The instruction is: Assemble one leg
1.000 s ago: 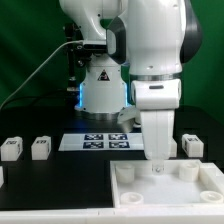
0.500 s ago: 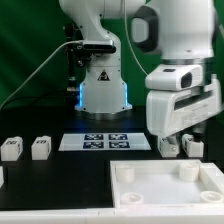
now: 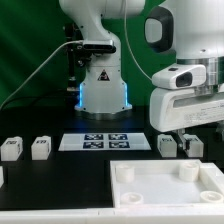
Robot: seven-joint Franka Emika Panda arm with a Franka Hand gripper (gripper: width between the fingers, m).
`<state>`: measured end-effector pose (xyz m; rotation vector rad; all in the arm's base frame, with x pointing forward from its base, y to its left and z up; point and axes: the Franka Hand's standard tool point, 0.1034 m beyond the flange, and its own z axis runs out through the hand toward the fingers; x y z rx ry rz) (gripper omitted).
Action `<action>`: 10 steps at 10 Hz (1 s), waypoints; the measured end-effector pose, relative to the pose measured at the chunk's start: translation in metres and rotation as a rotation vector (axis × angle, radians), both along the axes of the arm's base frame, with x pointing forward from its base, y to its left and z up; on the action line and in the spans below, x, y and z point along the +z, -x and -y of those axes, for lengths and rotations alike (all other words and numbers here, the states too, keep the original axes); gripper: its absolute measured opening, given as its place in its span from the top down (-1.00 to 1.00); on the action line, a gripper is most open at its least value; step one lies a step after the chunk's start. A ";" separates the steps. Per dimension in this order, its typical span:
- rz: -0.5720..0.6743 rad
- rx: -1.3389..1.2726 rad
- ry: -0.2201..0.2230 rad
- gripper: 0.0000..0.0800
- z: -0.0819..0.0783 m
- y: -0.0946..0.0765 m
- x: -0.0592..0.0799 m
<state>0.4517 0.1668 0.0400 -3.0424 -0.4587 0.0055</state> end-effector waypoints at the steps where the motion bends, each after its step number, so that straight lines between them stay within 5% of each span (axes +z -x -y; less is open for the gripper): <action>1: -0.077 -0.016 0.030 -0.62 -0.007 0.006 0.001; 5: -0.374 -0.050 0.114 -0.62 -0.007 0.014 -0.002; 9: -0.798 -0.021 0.235 -0.62 -0.004 0.029 -0.002; 10: -0.813 -0.115 0.287 -0.62 -0.011 0.031 -0.010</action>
Offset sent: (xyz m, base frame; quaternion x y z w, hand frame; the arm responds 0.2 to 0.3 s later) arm -0.0070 -0.0031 -0.0059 -0.0060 -0.3020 0.0302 0.9528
